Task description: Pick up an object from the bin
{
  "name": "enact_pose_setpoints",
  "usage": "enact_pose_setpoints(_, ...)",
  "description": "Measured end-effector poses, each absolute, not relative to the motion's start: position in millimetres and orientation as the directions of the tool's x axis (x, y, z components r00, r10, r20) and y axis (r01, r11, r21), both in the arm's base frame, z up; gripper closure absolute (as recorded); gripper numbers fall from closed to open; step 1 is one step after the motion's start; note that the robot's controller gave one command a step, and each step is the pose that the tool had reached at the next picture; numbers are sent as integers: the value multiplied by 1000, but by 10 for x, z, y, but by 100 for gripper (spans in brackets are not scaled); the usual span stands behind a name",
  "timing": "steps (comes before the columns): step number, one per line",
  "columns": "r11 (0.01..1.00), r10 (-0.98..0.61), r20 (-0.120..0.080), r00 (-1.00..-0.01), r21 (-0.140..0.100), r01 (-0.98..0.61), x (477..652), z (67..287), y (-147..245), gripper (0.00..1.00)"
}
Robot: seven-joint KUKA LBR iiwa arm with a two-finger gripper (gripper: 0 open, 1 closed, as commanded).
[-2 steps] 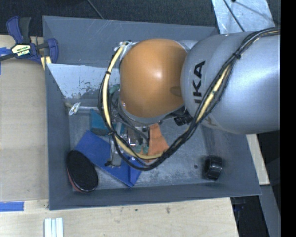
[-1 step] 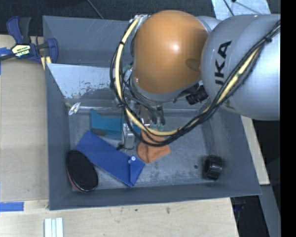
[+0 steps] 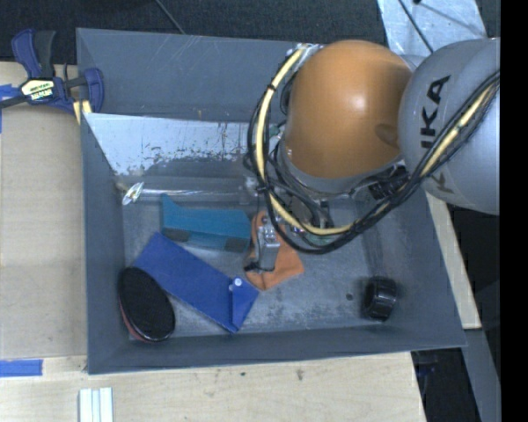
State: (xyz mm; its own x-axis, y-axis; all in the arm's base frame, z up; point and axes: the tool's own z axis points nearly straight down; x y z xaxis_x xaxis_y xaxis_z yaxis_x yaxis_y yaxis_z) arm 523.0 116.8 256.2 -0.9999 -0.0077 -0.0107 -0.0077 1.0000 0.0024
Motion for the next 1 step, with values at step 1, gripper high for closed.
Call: enact_pose_setpoints(1, 999, 32, -5, -999, 0, 32, 5182, 1907, 861, 0)
